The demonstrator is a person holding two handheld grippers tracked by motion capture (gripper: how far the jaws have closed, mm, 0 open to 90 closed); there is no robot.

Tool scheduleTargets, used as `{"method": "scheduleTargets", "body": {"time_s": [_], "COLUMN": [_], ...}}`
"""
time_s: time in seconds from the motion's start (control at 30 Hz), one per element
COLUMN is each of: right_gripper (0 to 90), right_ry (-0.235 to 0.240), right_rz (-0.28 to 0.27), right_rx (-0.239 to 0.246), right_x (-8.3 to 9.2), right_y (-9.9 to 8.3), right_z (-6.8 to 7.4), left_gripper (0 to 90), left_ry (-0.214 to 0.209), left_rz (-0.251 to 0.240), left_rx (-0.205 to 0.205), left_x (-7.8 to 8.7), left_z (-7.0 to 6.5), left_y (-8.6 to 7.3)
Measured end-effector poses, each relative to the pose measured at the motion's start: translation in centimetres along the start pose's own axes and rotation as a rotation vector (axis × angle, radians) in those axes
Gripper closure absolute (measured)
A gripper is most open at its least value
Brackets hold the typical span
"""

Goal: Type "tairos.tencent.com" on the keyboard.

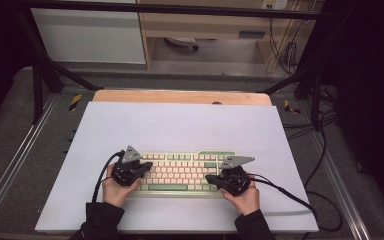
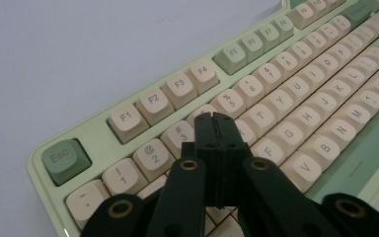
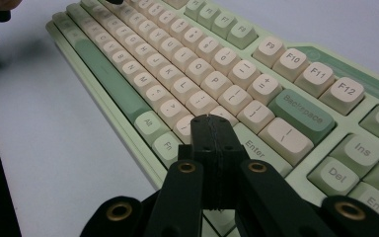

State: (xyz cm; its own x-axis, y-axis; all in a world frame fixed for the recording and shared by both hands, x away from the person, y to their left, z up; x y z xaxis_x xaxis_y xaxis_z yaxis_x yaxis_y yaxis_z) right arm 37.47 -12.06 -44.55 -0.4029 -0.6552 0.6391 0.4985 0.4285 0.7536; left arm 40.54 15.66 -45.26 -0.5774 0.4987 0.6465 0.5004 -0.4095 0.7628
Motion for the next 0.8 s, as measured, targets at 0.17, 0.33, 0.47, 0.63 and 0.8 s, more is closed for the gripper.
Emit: {"method": "scheduleTargets", "body": {"time_s": [0.17, 0.33, 0.47, 0.63, 0.8], "right_gripper": [90.0, 90.0, 90.0, 90.0, 90.0], "right_ry": [0.002, 0.002, 0.001, 0.001, 0.002], "right_rz": [0.001, -0.002, -0.003, -0.003, -0.005], "right_rx": [-0.002, 0.002, 0.0, -0.005, -0.004], "right_x": [-0.01, 0.01, 0.03, 0.12, 0.18], "right_y": [-0.01, 0.02, 0.03, 0.06, 0.1], "right_z": [0.02, 0.0, 0.01, 0.05, 0.03], "left_gripper": [90.0, 90.0, 90.0, 90.0, 90.0], "left_ry": [0.0, -0.003, -0.004, -0.005, -0.012], "left_rz": [0.009, 0.014, 0.023, 0.02, 0.006], "left_rx": [-0.004, -0.007, -0.013, -0.015, -0.016], "left_x": [-0.33, -0.6, -0.84, -0.81, -0.32], "left_z": [-0.14, -0.28, -0.39, -0.46, -0.6], "left_y": [-0.13, -0.27, -0.42, -0.43, -0.25]}}
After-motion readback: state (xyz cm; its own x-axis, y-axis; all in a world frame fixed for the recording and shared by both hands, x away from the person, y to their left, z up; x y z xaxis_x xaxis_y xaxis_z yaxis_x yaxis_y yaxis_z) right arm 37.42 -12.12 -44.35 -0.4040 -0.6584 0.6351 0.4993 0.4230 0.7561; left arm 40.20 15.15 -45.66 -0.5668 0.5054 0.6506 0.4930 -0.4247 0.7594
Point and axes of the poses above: each handheld gripper's, and its own axes: x roughly backward along the jaws, y roughly out of its top, z roughly to its left, the point moved 5 cm from there along -x, roughly forward along the jaws, and after that the axes turned 1 degree about y, right-handed, at the moved point
